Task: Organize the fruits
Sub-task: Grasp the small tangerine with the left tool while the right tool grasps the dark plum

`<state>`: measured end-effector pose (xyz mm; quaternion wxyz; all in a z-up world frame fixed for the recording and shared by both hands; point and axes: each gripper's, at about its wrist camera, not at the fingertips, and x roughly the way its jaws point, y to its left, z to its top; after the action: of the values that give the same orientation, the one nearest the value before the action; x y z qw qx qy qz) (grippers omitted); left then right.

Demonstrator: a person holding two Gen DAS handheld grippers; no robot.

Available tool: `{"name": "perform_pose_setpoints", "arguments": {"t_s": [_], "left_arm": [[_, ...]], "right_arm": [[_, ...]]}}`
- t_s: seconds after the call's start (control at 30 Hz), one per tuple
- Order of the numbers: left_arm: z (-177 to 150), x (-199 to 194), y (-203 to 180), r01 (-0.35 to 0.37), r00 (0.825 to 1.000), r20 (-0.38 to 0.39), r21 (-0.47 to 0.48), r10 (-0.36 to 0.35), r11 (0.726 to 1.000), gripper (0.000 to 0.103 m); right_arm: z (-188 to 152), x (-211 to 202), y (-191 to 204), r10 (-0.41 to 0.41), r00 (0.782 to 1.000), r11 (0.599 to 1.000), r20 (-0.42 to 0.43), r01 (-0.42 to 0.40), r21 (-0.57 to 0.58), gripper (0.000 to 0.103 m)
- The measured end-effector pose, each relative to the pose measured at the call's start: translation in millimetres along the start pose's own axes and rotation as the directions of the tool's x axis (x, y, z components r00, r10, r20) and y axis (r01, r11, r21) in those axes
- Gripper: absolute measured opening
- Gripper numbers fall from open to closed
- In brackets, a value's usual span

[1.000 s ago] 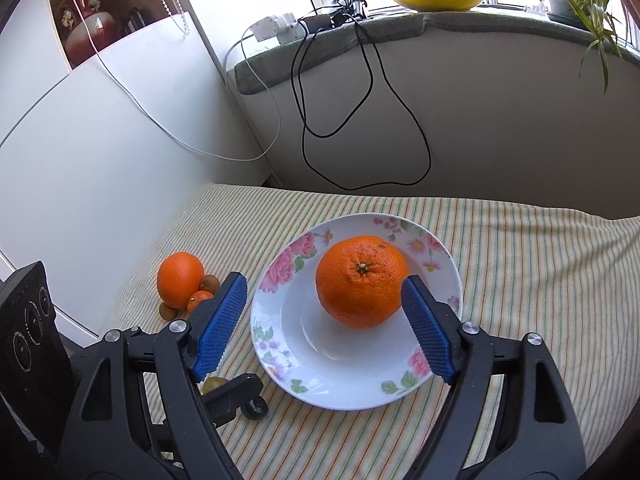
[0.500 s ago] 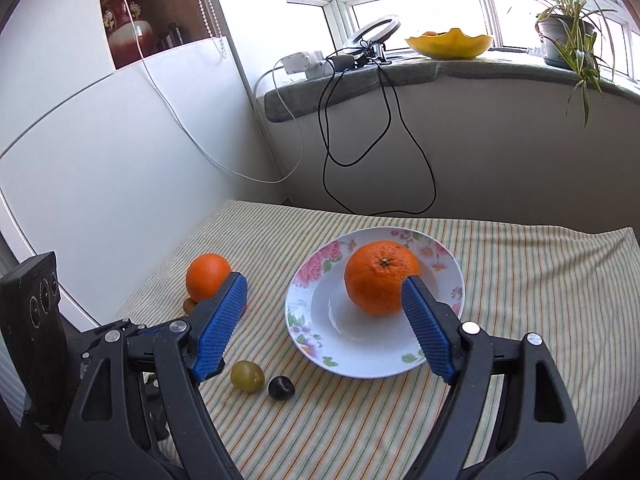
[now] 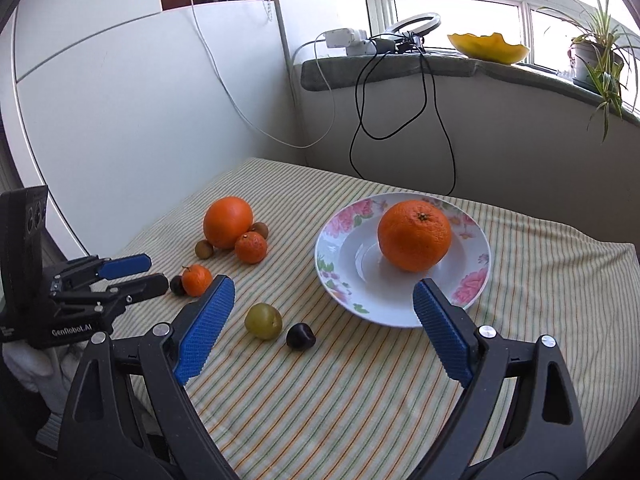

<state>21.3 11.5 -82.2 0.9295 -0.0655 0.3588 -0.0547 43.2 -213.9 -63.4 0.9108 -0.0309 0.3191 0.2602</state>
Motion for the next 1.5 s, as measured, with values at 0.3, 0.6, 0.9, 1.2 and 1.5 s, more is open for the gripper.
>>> {"name": "perform_pose_setpoints", "arguments": {"t_s": [0.3,0.6,0.9,1.2,1.5], "left_arm": [[-26,-2,43,-0.056,0.998,-0.037,-0.087,0.053,0.995,0.053],[-34,12,73,-0.084,0.995,-0.066,-0.164,0.074,0.983,0.046],[-36,23,80,-0.061,0.995,-0.083,-0.191,0.046,0.980,0.040],[-36,27,82,-0.067,0.995,-0.089,-0.186,0.051,0.980,0.040],[-34,31,83,-0.074,0.994,-0.089,-0.183,0.058,0.980,0.034]], "right_arm": [[-14,17,7,0.037,0.997,0.999,-0.075,-0.038,-0.008,0.076],[-27,38,7,0.052,0.986,0.999,-0.157,-0.051,0.011,0.058],[-34,60,3,0.072,0.972,0.997,-0.224,-0.064,0.042,0.049],[-36,75,7,0.057,0.965,0.998,-0.255,-0.055,0.017,0.041],[-40,81,8,0.056,0.961,0.998,-0.269,-0.055,0.011,0.039]]}}
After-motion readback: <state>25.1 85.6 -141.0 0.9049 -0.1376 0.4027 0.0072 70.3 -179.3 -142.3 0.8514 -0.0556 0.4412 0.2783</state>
